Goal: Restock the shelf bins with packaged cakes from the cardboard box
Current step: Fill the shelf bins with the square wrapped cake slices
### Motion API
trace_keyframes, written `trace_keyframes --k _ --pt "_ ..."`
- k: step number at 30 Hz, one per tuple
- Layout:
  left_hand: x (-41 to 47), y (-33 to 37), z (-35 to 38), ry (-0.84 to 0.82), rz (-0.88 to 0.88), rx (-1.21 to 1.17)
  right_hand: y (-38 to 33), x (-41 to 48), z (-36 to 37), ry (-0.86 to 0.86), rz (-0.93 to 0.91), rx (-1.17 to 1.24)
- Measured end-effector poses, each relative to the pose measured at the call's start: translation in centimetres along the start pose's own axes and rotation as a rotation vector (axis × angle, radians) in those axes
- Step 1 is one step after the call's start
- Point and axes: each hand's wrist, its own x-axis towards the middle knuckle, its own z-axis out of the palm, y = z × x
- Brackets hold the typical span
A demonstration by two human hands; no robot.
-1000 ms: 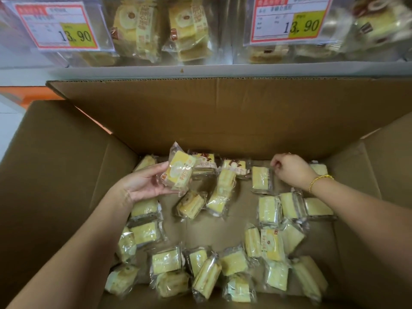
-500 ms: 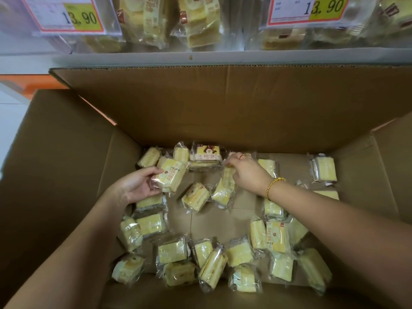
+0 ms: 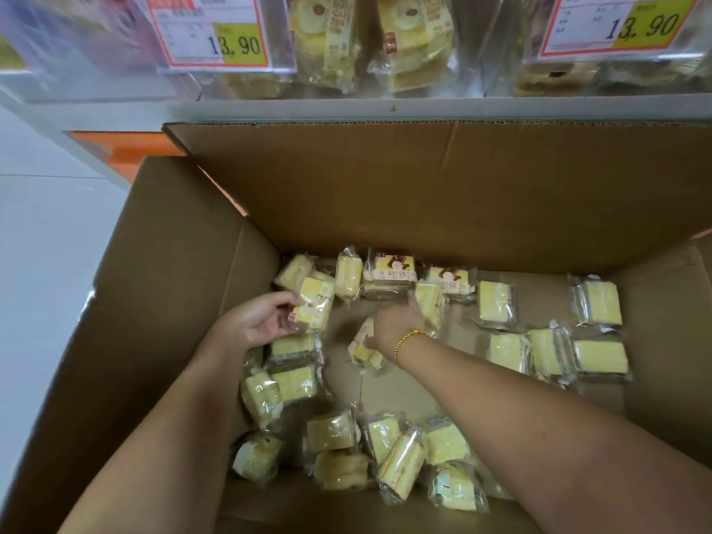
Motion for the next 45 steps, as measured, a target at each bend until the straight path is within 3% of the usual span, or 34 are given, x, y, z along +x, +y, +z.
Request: trace_keyframes --k 4,11,15,19,31,38,45 --pt "-0.2 -0.3 -0.4 0.024 -0.001 -0.053 -1.8 0.1 0.5 -0.06 -0.038 0.164" --pt "-2.1 1.0 0.1 0.021 0.001 -0.002 -1.0 -2.7 1.4 -0.056 0.093 0.666" --pt "-4.5 2.7 1.2 -0.012 0.051 -0.047 2.5 -6.6 -2.1 0.021 0.054 1.158" --pt "-7.9 4.2 2.9 -0.05 0.133 -0.082 6.0 -10.5 -5.0 0.06 -0.113 1.622" --pt "-21.9 8.5 7.7 -0.214 0.451 0.025 8.3 -22.0 -9.2 0.279 -0.348 1.807" --pt "-27.6 9.7 8.4 -0.222 0.528 0.077 7.4 -27.1 -10.3 0.35 -0.496 1.972" --pt "-28.9 9.7 9.2 -0.208 0.535 0.07 6.9 -28.5 -11.1 0.452 -0.507 2.12"
